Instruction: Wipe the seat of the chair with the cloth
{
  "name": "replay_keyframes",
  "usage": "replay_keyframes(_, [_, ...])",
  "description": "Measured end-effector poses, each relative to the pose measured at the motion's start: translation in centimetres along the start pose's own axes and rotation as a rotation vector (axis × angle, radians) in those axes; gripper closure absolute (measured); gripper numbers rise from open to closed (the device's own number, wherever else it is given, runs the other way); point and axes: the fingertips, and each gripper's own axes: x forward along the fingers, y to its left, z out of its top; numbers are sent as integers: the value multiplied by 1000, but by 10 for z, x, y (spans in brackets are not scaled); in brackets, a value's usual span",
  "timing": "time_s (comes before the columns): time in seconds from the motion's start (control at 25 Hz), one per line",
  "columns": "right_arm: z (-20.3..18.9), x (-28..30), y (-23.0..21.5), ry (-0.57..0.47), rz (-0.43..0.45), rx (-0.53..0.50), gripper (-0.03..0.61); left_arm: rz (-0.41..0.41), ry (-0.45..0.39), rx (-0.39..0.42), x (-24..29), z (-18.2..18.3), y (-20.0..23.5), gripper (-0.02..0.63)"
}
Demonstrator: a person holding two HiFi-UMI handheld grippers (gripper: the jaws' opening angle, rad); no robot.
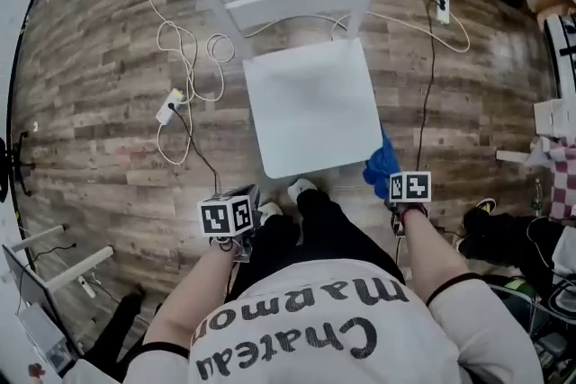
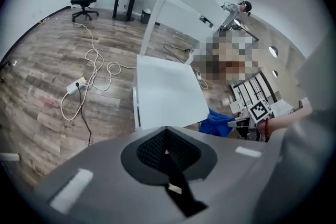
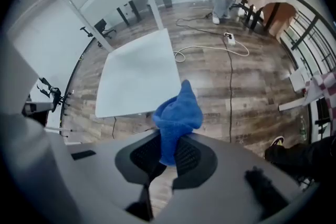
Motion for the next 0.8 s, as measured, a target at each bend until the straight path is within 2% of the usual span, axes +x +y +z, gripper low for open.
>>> replay_keyframes(0.12, [-20,-25,6,97,-1,25,526,35,-14,26,-36,1,17,604])
replay_keyframes(0.2, [-13,-36,17,99,18,19,526,30,-96,-23,-63,9,25,604])
replay_keyframes(0.32, [34,-49,59,-17,110,-1,526,-2,-271,-153,-103,30,41,604])
replay_keyframes(0.4, [62,-57,92,-88,157,-34,526,20,-333,-194,-126,32,59,604])
replay_keyframes(0.52, [92,-75,140,-179,231,-80,526,70,-384,-214,-155,25,82,604])
replay_keyframes(0.6, [115,-92,177,-258,313,-107,526,88,-435,-226,-177,30,94,604])
replay_keyframes(0.72, [152,-127,237,-377,451,-171,526,109,-532,-238,-212,55,109,604])
replay_keyframes(0.8, [176,-158,276,-459,521,-236,526,121,-606,-213,-242,84,115,604])
